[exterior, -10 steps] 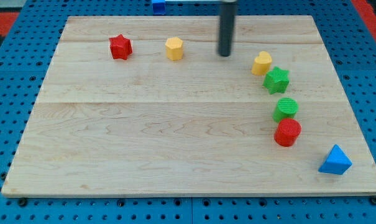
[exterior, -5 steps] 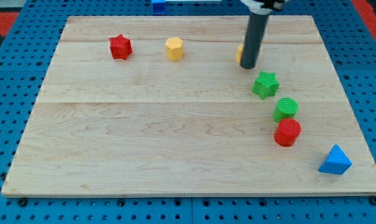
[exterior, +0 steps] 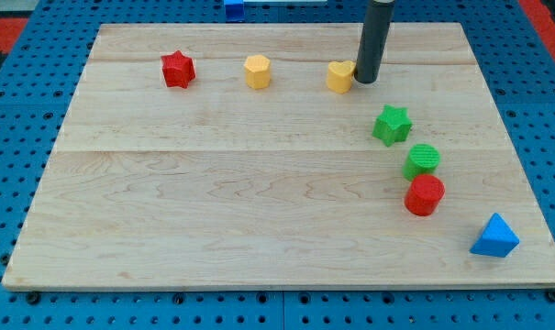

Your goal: Move the heart right to the hexagon

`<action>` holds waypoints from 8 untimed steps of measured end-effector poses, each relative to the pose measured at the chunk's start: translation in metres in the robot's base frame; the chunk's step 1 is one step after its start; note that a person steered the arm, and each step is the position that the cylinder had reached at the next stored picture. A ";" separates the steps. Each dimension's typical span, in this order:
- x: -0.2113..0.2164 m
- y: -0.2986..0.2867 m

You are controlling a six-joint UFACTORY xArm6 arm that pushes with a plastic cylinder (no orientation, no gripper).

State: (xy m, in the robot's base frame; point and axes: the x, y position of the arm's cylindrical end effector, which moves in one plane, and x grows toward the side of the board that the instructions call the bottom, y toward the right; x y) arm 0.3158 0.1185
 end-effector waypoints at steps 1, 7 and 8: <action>0.017 0.002; -0.008 0.087; 0.052 0.162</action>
